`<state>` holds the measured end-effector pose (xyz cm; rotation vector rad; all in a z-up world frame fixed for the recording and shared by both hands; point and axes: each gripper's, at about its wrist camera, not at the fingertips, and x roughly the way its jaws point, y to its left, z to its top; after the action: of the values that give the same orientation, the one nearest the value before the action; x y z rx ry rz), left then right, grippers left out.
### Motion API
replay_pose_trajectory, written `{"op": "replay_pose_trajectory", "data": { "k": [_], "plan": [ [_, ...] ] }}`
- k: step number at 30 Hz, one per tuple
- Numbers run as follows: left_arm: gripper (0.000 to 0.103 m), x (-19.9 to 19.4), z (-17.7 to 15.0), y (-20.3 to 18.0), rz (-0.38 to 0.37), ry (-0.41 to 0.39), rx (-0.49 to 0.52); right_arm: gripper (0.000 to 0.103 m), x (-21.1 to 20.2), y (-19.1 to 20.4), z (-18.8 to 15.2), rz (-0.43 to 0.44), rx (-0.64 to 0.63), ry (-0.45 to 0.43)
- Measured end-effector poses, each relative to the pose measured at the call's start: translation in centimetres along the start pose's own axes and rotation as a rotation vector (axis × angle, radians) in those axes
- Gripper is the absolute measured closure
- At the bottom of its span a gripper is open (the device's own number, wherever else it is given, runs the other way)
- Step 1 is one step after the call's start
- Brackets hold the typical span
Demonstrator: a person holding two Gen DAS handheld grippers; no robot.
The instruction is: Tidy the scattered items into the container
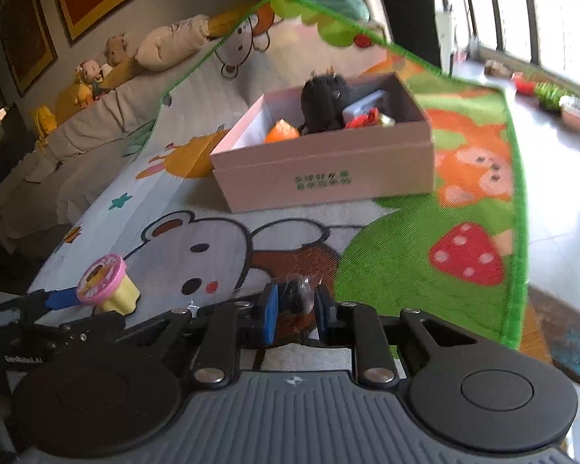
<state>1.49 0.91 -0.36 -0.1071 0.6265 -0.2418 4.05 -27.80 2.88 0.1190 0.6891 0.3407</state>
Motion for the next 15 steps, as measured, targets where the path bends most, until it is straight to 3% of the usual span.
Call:
{"op": "replay_pose_trajectory", "data": {
  "k": [2,4,6,11,15],
  "plan": [
    [0.0,0.0,0.0,0.0,0.0,0.001,0.001,0.068,-0.6,0.7,-0.2,-0.036,-0.047,-0.037],
    [0.0,0.0,0.0,0.0,0.002,0.001,0.003,0.023,-1.0,1.5,-0.5,-0.053,-0.088,-0.067],
    [0.0,0.0,0.0,0.0,0.001,0.001,0.002,0.007,-1.4,2.5,-0.8,-0.054,-0.139,-0.107],
    [0.0,0.0,0.0,0.0,-0.001,0.0,-0.001,0.002,-0.2,4.6,-1.3,-0.029,-0.237,-0.09],
    [0.0,0.0,0.0,0.0,-0.003,-0.002,-0.005,0.002,1.3,5.1,-1.4,-0.033,-0.24,-0.048]
  ]
}}
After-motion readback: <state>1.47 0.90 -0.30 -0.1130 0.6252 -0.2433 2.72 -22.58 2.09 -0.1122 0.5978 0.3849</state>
